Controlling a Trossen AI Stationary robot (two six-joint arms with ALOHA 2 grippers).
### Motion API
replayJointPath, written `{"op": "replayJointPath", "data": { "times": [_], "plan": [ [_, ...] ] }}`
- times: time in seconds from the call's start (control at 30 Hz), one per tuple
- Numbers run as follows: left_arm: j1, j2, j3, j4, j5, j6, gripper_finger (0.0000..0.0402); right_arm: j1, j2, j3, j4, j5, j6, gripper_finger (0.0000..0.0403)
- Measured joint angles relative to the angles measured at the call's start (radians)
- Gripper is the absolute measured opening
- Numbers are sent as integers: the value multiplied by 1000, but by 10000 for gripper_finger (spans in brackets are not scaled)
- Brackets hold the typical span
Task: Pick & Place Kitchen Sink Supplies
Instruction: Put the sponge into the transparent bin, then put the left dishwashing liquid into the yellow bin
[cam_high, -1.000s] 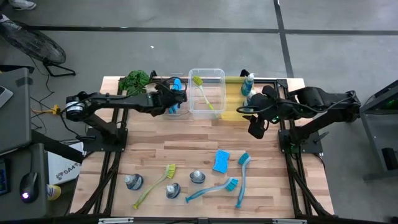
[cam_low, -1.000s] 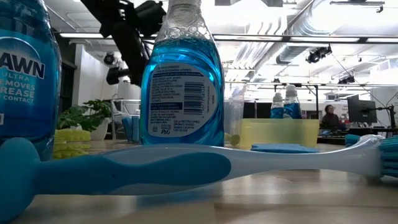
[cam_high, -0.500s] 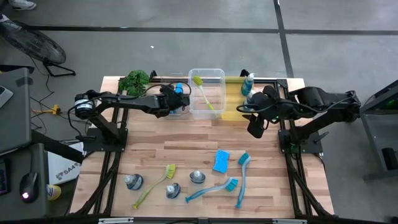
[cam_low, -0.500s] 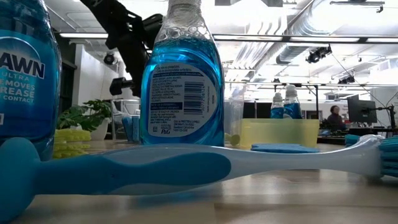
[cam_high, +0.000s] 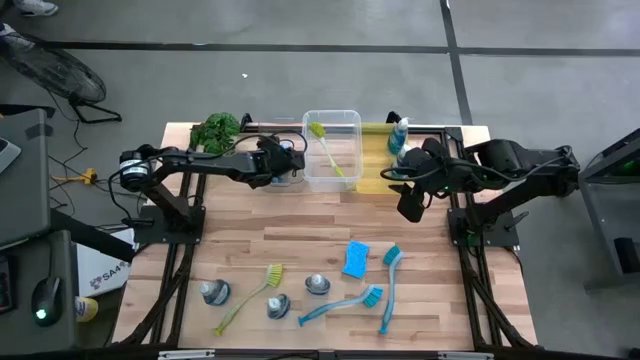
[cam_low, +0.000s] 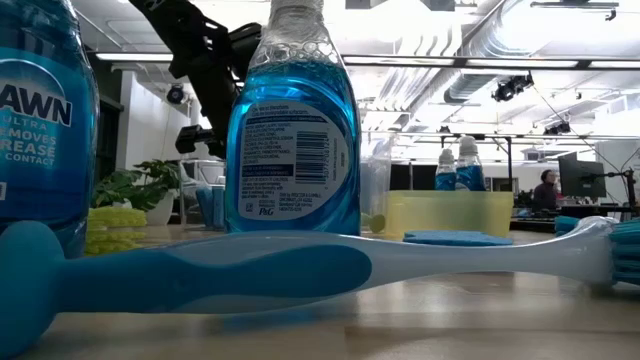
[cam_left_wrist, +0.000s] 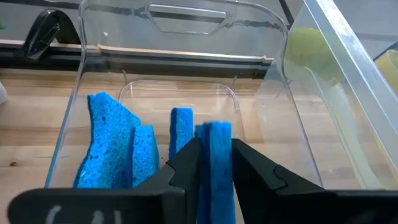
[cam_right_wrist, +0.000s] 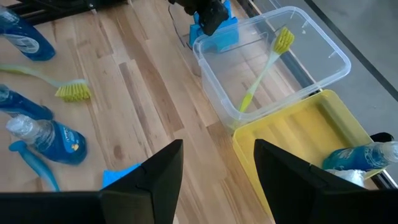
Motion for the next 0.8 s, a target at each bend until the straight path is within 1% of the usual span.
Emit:
{"op": "replayJointPath", "data": {
  "times": [0.13, 0.5, 0.6, 0.8],
  "plan": [
    [-1, 0, 0, 0, 4, 1, 103, 0, 0, 0, 0, -12, -2, 190],
    [-2, -28, -3, -14, 41, 18, 171, 0, 0, 0, 0, -19, -4, 190],
    [-2, -54, -5, -18, 43, 29, 178, 0, 0, 0, -1, -19, -8, 190],
    [-2, -142, -5, -10, 19, 90, 179, 0, 0, 0, -2, -19, -9, 190]
  ]
}}
